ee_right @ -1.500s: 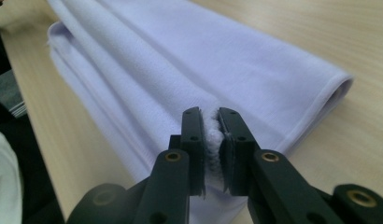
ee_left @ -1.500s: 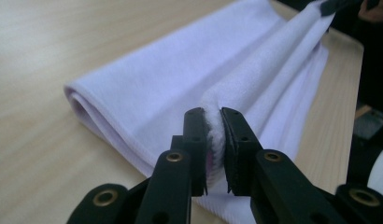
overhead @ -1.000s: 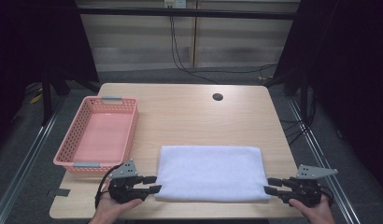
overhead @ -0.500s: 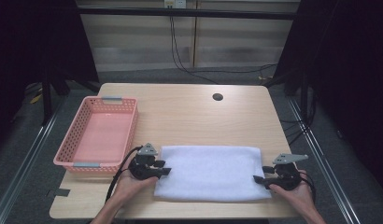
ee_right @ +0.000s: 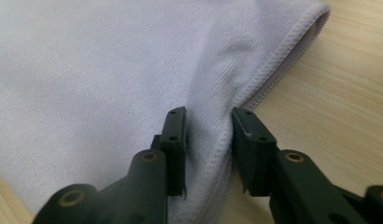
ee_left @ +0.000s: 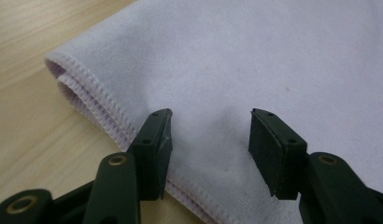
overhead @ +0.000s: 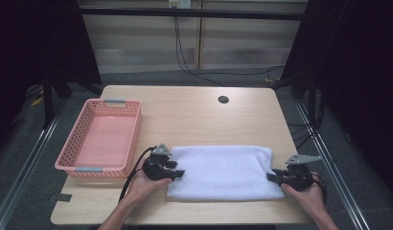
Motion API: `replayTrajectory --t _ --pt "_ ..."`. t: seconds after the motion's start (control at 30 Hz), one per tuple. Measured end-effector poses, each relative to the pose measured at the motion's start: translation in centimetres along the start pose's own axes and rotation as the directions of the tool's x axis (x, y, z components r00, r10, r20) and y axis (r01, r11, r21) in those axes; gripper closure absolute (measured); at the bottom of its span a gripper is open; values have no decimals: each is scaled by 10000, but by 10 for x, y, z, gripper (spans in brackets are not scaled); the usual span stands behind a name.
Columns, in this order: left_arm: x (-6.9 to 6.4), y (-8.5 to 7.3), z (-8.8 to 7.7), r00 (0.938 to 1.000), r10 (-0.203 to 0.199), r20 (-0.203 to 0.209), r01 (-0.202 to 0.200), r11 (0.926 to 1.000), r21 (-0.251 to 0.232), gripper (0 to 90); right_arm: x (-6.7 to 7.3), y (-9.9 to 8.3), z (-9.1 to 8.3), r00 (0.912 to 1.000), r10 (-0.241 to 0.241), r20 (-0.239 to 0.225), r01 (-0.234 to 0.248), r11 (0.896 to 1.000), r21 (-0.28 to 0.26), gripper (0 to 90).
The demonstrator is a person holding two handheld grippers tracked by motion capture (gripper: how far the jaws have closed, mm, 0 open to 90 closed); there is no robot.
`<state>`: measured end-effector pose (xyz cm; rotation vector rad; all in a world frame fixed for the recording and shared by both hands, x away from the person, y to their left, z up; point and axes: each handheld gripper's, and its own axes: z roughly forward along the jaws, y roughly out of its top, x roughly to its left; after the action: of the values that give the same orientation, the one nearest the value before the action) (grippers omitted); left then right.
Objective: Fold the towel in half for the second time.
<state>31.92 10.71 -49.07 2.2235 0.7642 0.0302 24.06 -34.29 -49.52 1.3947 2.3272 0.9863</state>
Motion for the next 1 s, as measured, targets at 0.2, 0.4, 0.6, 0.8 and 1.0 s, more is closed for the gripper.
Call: replayTrajectory --t 0.2,0.4,0.6,0.8,1.0 --pt "6 16 -2 9987 -443 232 455 9975 -546 330 11 -3 -13 9992 389 -40 -391 9962 -781 436" --pt "18 16 -8 9991 -423 -75 414 9951 -896 304 52 6 -18 9961 -368 -803 280 9937 -1088 409" --pt "27 22 -18 9977 -526 -433 468 9910 -1253 278 95 37 3 9832 -1564 -940 1433 9808 -1326 407" --pt "44 33 -19 9953 -878 -405 808 9851 -1516 283 133 75 30 9449 -2164 -2458 1883 9731 -1328 387" --pt "48 31 -17 9945 -896 -539 814 9869 -1390 290 179 94 72 8906 -2785 -3595 2621 9604 -945 396"
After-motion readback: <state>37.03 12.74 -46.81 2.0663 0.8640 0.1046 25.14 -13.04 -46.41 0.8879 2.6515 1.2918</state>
